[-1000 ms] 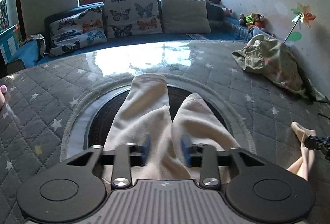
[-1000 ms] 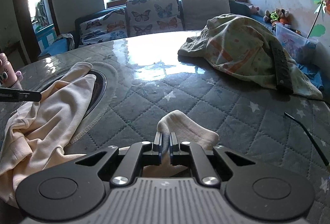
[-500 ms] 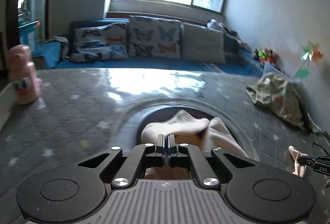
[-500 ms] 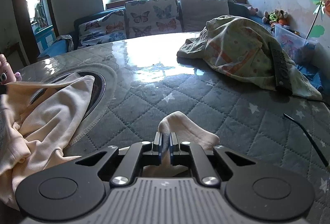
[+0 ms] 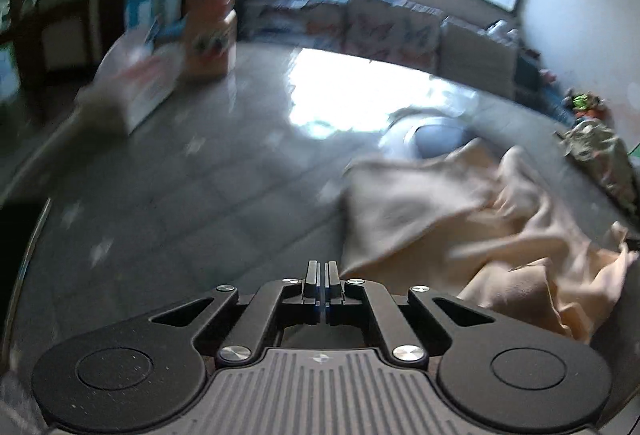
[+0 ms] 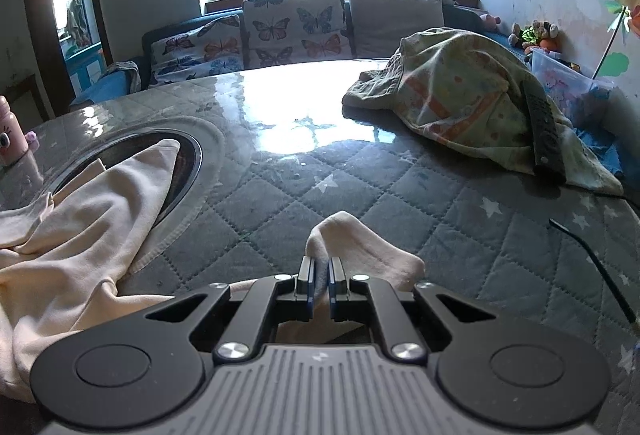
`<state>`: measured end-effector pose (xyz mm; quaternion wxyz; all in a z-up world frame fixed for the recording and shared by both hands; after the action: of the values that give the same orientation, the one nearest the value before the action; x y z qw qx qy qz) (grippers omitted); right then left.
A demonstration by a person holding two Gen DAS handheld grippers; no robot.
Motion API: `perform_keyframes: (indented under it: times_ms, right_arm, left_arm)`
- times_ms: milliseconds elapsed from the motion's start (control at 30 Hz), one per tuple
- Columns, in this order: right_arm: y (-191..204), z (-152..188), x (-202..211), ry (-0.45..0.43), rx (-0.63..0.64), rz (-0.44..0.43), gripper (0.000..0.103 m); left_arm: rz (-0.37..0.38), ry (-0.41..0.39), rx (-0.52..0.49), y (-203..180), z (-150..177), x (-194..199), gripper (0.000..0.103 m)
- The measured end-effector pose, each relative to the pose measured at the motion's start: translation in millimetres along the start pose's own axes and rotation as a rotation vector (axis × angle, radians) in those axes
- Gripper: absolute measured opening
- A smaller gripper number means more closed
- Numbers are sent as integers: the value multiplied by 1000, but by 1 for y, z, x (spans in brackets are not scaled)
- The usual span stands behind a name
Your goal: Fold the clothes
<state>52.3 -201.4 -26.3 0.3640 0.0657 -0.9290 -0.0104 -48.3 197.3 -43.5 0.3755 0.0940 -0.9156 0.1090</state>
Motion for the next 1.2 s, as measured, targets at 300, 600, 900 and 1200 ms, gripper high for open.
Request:
perform_keyframes:
  times_ms: [300,600,900,1200]
  right_arm:
    - [-16,-5,9,10,3,64,13]
    - [27,-32,14,-15,99,-55,16]
    - [105,-57,-22,22,187,-225,16]
    - [148,-81,-75,68,184,-317,16]
  left_arm:
    - [9,-19,-103,-16,-9,7,6]
    - [107,-56,-238,-95,-53,-29,24]
    - [128,-37,-328,-157,-102,-96,42]
    - [163,36,-379,-188,-110,-156,44]
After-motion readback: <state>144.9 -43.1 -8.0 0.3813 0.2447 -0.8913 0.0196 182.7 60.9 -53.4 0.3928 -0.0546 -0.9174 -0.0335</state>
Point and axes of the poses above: each gripper's, at about its wrist camera, not at the fingertips, and x roughly against the way its jaws point, y to its left, z to its underside, the point moved 10 cm from there along -x, roughly the way its jaws point, and after that the axes turned 1 degree about -x, right-handed, at the moved point
